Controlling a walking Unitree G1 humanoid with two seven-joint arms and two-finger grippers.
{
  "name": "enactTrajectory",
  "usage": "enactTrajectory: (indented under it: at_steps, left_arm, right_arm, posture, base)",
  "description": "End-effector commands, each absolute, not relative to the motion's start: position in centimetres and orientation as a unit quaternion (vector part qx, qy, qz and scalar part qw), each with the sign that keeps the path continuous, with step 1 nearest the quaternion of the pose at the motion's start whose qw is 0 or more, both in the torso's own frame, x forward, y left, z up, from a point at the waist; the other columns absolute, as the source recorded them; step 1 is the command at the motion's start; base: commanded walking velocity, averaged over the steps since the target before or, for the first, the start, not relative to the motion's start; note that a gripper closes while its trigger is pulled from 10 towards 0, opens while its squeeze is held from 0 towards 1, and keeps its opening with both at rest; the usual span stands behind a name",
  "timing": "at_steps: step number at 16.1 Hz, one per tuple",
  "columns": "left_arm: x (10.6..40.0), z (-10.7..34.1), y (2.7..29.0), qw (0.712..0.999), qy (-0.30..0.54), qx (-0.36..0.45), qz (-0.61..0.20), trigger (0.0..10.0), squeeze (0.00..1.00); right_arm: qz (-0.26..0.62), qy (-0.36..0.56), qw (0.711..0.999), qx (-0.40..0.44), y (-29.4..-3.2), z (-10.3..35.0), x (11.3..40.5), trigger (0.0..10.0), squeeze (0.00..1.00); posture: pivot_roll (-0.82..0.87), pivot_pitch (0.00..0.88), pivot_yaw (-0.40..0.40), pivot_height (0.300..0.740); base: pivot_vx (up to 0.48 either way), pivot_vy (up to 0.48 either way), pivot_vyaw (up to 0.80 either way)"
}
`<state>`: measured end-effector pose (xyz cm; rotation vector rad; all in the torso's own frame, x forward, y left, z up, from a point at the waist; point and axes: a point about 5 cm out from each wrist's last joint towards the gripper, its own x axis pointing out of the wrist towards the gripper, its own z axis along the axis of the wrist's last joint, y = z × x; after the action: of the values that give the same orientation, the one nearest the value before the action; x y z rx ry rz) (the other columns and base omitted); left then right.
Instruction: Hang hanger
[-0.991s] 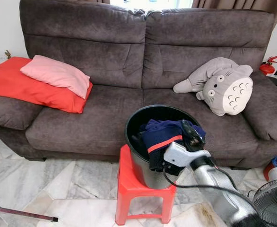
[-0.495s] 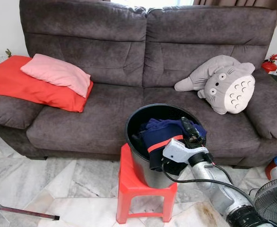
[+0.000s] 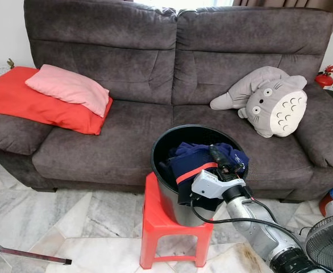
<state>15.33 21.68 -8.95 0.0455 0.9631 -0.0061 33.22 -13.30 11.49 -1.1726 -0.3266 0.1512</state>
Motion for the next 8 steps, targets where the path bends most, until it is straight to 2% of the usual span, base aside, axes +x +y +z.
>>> enactTrajectory:
  at_steps: [1, 8]
  left_arm:
    - [14.9, -9.1, 21.7, 0.883, 0.470, 0.020, -0.002, 10.0, 0.00]
    - [15.0, -9.1, 21.7, 0.883, 0.469, 0.022, -0.005, 10.0, 0.00]
  right_arm:
    - [0.068, -0.160, 0.820, -0.546, -13.2, 11.8, 33.4, 0.0, 0.00]
    - [0.046, -0.172, 0.827, -0.533, -13.7, 13.2, 34.1, 0.0, 0.00]
  posture:
    - [0.01, 0.083, 0.008, 0.740]
    - [0.01, 0.062, 0.009, 0.740]
  base:
    - [0.000, 0.000, 0.00]
    - [0.000, 0.000, 0.00]
